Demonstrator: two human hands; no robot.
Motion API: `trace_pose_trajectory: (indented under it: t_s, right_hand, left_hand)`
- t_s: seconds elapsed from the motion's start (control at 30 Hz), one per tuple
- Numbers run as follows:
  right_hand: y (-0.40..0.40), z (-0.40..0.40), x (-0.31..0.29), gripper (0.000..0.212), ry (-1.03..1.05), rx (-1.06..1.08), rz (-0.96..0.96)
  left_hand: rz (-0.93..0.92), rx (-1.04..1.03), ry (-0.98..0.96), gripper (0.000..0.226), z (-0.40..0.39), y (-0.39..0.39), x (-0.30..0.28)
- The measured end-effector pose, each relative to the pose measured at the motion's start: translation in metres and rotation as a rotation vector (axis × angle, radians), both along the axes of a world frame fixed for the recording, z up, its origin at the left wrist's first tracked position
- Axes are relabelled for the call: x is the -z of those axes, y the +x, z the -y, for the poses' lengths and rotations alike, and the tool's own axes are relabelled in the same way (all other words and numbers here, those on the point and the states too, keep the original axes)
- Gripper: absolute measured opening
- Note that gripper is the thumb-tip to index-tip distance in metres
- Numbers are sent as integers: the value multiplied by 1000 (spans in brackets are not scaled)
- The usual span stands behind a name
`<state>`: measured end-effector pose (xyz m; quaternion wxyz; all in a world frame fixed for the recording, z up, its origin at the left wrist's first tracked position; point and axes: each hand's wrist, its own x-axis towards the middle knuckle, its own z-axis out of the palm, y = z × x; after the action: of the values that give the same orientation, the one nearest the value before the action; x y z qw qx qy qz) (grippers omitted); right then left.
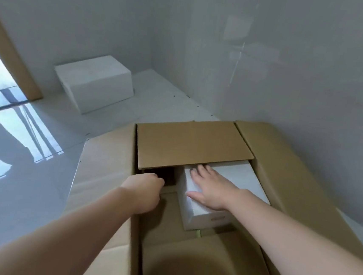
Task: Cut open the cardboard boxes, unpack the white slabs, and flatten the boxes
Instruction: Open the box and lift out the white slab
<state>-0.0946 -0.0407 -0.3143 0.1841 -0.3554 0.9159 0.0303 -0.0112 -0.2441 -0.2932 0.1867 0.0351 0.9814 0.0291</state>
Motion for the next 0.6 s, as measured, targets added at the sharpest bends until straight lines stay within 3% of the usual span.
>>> trace_pose_trajectory:
  t_s: [0.07,0.2,0.3,0.43,0.6]
  right_hand:
    - [-3,-4,-4,78,-7,-21,-73]
    - [-19,0,-23,79,-133,-24,-275]
    - [-46,17,-43,79,-158,6,-372]
    - [-84,36,-59,77,-173,37,-431]
    - [-102,17,-43,75,-128,128,-331]
  left_hand:
    - [-5,32,-21,40,0,-6,9]
    - [-390,85,-84,62,8,-27,3]
    - [-520,79,-152,73,21,-60,-16]
    - [-496,-16,-139,77,36,-114,-32]
    - [-349,-189,-98,93,59,-171,-17]
